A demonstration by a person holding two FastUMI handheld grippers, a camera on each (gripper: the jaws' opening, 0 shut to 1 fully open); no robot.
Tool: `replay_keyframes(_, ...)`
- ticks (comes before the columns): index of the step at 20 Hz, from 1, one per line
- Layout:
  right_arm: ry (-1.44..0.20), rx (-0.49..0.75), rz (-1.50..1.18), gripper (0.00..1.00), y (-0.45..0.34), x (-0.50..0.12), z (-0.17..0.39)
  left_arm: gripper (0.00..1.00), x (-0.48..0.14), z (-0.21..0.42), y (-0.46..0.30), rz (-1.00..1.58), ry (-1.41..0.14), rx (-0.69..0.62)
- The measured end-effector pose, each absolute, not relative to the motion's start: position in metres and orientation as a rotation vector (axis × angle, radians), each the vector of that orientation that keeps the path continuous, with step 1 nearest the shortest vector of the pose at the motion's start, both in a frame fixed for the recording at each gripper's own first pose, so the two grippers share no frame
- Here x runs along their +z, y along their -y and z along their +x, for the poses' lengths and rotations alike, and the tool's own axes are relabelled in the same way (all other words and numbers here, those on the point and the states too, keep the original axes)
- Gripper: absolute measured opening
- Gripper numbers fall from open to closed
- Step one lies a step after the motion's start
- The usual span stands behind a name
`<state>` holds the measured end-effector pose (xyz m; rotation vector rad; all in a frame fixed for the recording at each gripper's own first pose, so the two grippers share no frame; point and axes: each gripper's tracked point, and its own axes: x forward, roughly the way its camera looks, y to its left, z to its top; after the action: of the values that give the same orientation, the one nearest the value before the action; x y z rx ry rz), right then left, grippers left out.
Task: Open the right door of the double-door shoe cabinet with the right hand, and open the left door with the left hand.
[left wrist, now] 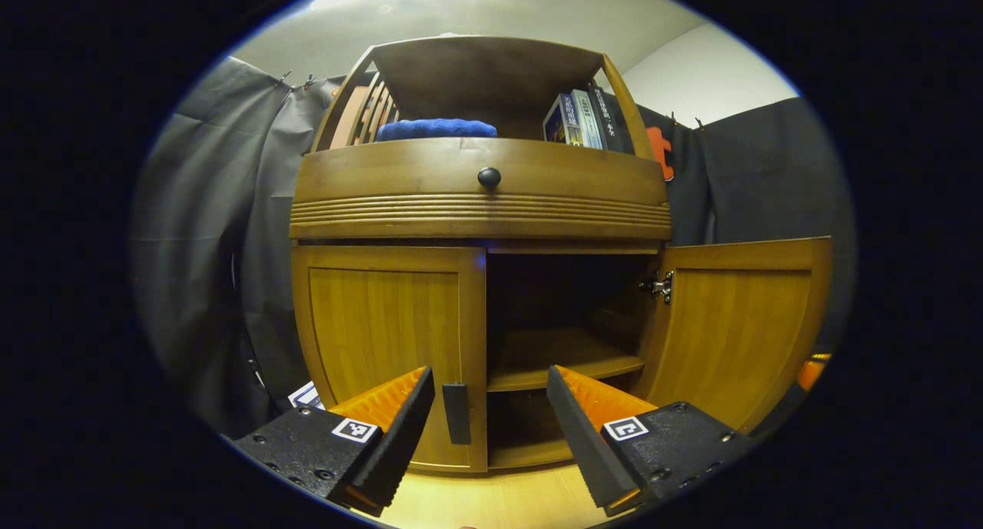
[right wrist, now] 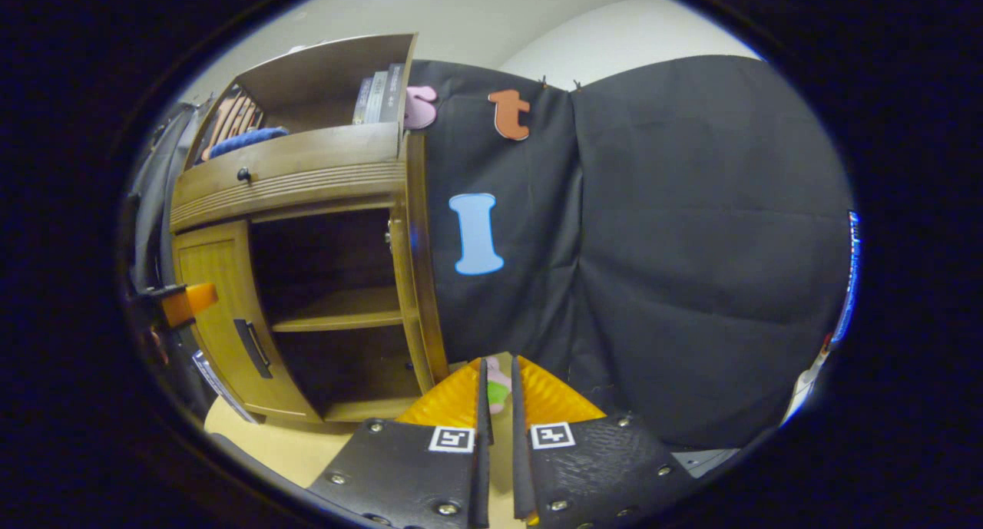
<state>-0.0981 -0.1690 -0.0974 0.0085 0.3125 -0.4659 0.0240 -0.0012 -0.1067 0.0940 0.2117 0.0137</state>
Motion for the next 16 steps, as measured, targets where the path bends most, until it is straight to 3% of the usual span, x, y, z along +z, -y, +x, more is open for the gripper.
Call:
replay_keyframes(9, -0.198, -0.486, -0.015, 0.12, 0.162, -0.044, -0.101, 0.81, -0.170, 0.068, -0.036, 0.111, -0.323, 0.079)
replay_keyframes(16, -0.203, -0.605, -0.022, 0.12, 0.177, -0.058, -0.123, 0.75, -0.204, 0.101, -0.044, 0.117, -0.375, 0.062)
